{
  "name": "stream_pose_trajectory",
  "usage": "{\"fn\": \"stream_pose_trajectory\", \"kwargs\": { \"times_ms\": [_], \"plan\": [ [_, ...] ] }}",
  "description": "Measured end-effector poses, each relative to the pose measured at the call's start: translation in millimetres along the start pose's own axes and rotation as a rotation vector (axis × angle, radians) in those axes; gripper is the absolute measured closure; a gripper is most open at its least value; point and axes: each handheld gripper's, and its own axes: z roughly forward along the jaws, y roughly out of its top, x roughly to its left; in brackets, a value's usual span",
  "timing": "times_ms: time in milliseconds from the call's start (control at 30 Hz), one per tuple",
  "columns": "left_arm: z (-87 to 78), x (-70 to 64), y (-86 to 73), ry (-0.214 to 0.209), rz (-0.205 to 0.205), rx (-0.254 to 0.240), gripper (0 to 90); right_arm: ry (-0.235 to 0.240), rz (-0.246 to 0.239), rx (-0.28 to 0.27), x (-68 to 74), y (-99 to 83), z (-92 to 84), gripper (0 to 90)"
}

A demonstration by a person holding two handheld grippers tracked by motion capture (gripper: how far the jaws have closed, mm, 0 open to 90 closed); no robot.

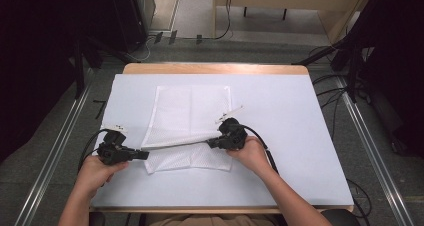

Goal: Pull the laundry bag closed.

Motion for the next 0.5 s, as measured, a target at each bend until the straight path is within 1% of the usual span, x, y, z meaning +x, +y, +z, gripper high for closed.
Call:
{"fn": "stream_pose_trajectory", "kwargs": {
  "times_ms": [100, 167, 200, 300, 433, 500],
  "plan": [
    [-0.4, 0.5, -0.5, -0.003, -0.003, 0.000, 88.1, -0.004, 0.008, 0.000, -1.6, -1.8, -2.6, 88.2],
    [-0.7, 0.7, -0.9, -0.001, -0.004, 0.000, 88.1, -0.006, 0.002, 0.000, -4.2, -4.4, -4.7, 88.2],
    [-0.7, 0.8, -1.0, -0.002, -0.005, 0.000, 88.1, -0.008, 0.015, 0.003, -4.2, -5.1, -5.6, 88.2],
    [-0.9, 1.0, -1.3, -0.004, -0.006, -0.001, 88.1, -0.010, 0.013, 0.001, -5.7, -6.0, -7.1, 88.2],
    [-1.4, 1.7, -1.9, -0.005, -0.009, -0.004, 88.1, -0.016, 0.028, -0.003, -9.0, -8.3, -11.7, 88.2],
    [-1.1, 1.6, -2.1, -0.005, -0.011, -0.001, 88.1, -0.019, 0.021, -0.005, -10.1, -8.9, -12.3, 88.2]
  ]
}}
